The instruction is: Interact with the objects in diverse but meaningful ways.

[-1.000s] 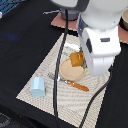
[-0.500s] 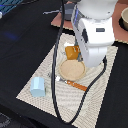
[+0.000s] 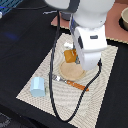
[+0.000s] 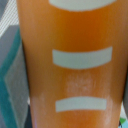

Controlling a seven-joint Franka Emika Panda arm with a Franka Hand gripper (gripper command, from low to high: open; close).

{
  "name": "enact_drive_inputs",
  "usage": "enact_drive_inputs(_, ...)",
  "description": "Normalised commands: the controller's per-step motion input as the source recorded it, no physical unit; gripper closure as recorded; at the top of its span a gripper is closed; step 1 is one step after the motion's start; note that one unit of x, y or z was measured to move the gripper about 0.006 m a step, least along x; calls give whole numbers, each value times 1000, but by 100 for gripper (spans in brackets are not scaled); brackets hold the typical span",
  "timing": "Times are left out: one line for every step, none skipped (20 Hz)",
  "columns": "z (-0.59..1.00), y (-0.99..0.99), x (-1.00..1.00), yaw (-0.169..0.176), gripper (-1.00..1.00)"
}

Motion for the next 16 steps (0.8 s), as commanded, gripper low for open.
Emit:
enact_drive_inputs(-400,-40,-389,0,100)
enact_drive_inputs(-360,-31,-403,0,100)
enact_drive_inputs(-326,0,-446,0,100)
enact_drive_inputs(-300,0,-517,0,100)
enact_drive_inputs(-251,0,-631,0,100)
enact_drive_inputs(-191,17,-706,12,100)
enact_drive_inputs(-160,91,-671,28,100)
enact_drive_inputs(-160,89,-649,32,100)
enact_drive_inputs(-194,51,-623,29,100)
enact_drive_inputs(-217,74,-586,26,100)
enact_drive_inputs(-231,77,-571,26,100)
enact_drive_inputs(-217,86,-551,24,100)
enact_drive_inputs(-209,91,-549,24,100)
enact_drive_inputs(-217,114,-534,21,100)
enact_drive_inputs(-183,137,-483,21,100)
enact_drive_inputs(-143,197,-349,19,100)
